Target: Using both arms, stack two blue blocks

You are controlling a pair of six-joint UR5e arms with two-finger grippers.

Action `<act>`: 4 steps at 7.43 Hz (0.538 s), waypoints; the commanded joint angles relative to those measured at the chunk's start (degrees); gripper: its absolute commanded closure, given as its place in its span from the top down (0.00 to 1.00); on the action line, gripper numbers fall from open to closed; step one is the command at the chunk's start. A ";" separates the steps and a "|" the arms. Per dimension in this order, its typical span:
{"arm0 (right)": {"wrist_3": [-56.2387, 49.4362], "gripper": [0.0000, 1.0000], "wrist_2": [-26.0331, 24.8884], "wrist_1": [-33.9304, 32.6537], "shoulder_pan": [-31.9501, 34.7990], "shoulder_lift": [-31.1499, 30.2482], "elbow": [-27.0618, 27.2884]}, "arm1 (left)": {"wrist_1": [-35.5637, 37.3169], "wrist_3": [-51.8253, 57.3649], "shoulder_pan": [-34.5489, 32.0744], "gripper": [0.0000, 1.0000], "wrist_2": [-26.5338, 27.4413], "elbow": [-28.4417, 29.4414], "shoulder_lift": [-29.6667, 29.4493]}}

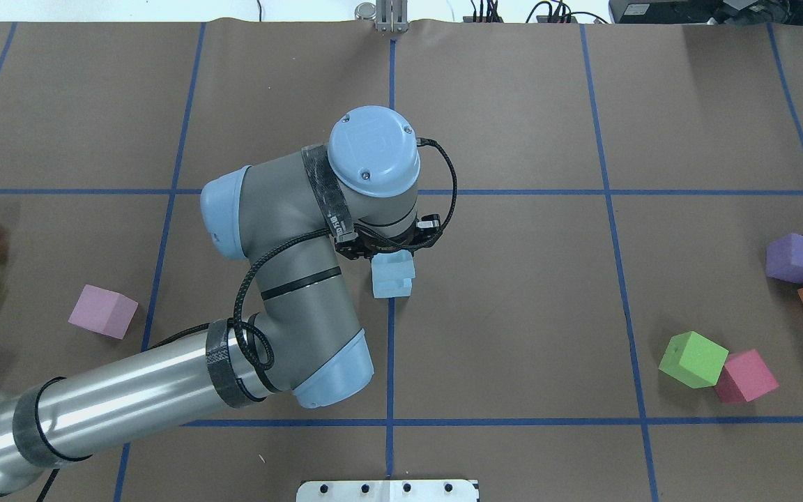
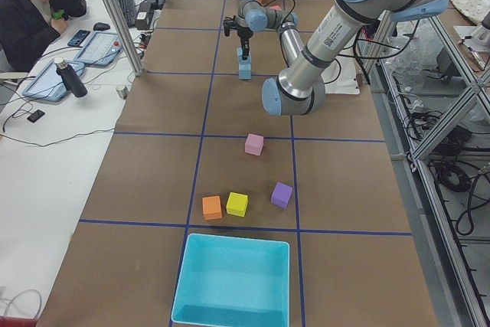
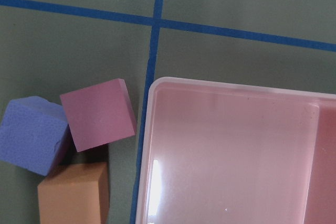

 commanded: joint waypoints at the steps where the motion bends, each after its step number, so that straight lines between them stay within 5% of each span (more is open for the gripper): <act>1: 0.00 1.00 0.00 0.00 0.02 0.05 -0.11 | -0.03 0.33 0.03 0.27 1.20 0.90 0.17; 4: 0.00 1.00 0.00 0.00 0.02 0.22 -0.46 | -0.03 0.33 1.25 0.30 1.73 1.34 -0.09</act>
